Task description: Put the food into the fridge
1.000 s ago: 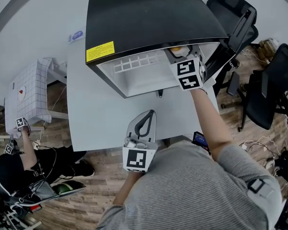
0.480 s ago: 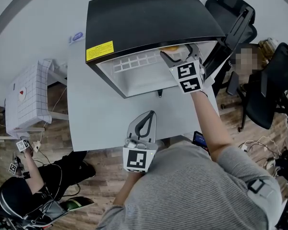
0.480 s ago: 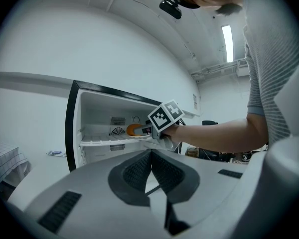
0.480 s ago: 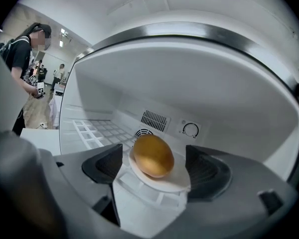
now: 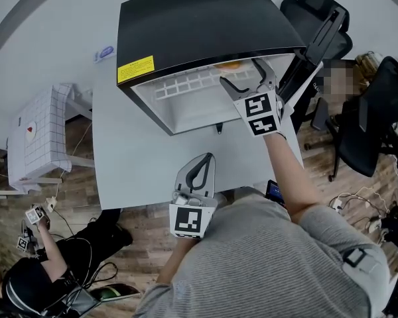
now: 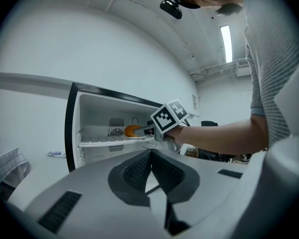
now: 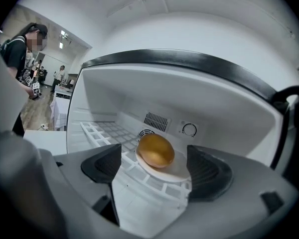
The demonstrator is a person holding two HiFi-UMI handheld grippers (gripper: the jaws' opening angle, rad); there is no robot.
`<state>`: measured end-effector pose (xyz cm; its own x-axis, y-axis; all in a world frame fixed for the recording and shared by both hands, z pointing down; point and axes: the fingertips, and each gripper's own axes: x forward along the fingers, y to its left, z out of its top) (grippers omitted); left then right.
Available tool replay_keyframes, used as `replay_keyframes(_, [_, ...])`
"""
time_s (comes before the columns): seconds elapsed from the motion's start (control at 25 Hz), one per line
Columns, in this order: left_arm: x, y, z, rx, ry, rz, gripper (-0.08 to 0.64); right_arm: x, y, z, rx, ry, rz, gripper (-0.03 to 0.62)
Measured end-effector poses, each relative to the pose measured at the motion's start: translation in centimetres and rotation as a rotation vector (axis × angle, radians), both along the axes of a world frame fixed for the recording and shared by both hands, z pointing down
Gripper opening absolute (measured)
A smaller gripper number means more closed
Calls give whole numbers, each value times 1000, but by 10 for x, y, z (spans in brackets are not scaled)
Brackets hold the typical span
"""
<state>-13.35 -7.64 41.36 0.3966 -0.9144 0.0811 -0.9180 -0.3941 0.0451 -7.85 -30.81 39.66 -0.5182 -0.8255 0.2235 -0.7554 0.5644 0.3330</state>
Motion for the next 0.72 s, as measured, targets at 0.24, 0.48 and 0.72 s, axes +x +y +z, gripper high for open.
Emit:
replay_keyframes(0.24, [7,5,0,1,-8,13,11,4,18,2,-12,-14,-10,391])
replay_keyframes(0.48, [14,11,-2,6,-18,25,11,9,36,2,-14,-21,-22,390])
replay_keyframes(0.72, [20,14,-7,27,-7,27,11,14,50,1,-17,-31,-30,390])
